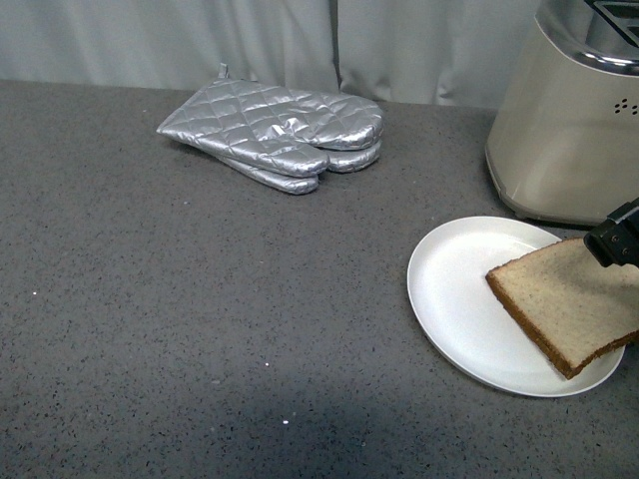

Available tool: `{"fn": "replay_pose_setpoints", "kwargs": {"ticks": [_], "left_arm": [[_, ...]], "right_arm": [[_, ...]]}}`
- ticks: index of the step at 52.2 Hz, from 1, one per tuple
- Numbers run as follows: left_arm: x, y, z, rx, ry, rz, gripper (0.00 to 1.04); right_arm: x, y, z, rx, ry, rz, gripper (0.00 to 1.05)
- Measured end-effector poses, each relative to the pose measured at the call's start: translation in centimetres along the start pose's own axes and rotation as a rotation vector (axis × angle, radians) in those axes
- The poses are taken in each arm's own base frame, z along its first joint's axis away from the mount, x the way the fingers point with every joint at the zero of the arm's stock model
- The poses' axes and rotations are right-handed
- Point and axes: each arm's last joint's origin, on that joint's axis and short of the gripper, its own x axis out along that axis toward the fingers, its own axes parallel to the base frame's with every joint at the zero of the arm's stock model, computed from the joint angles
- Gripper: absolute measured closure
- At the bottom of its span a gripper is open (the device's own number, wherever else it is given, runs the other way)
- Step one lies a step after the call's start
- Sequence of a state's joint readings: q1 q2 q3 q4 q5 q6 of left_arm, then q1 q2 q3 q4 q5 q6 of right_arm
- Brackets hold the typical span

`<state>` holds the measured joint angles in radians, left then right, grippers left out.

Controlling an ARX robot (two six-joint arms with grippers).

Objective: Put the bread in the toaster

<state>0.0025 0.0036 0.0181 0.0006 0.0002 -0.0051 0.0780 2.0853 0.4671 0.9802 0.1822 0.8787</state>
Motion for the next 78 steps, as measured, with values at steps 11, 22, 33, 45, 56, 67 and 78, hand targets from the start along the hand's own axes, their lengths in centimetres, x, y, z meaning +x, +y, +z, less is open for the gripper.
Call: {"fn": "replay_pose_setpoints", "kwargs": {"ticks": [11,22,33,45,56,67,78], "left_arm": [[0.0,0.0,0.0,0.0,0.0,0.0,0.07],[0.0,0.0,0.0,0.0,0.0,0.0,0.07],[0.0,0.0,0.0,0.0,0.0,0.0,0.07],[0.0,0.0,0.0,0.0,0.0,0.0,0.07],[0.0,0.0,0.0,0.0,0.0,0.0,0.07],[0.0,0.0,0.0,0.0,0.0,0.0,0.07],[0.0,0.0,0.0,0.0,0.0,0.0,0.07]], "right_arm": [[0.3,0.2,-0.1,0.006,0.006,-0.024,0.15],[0.3,-0.1,0.1,0.045,0.012,-0.039,0.49],[-0.9,1.7,1.6,0.063,-0.009,0.018,0.92],[-3.0,4.3,3.2,0.059,-0.048,0.097,1.02],[-6.0,6.6,5.1,0.058,-0.111,0.169,1.02],[-10.3,9.1,8.6,0.097,-0.245,0.231,1.02],[-15.3,12.0,13.6,0.075,-0.593,0.195,1.02]]}}
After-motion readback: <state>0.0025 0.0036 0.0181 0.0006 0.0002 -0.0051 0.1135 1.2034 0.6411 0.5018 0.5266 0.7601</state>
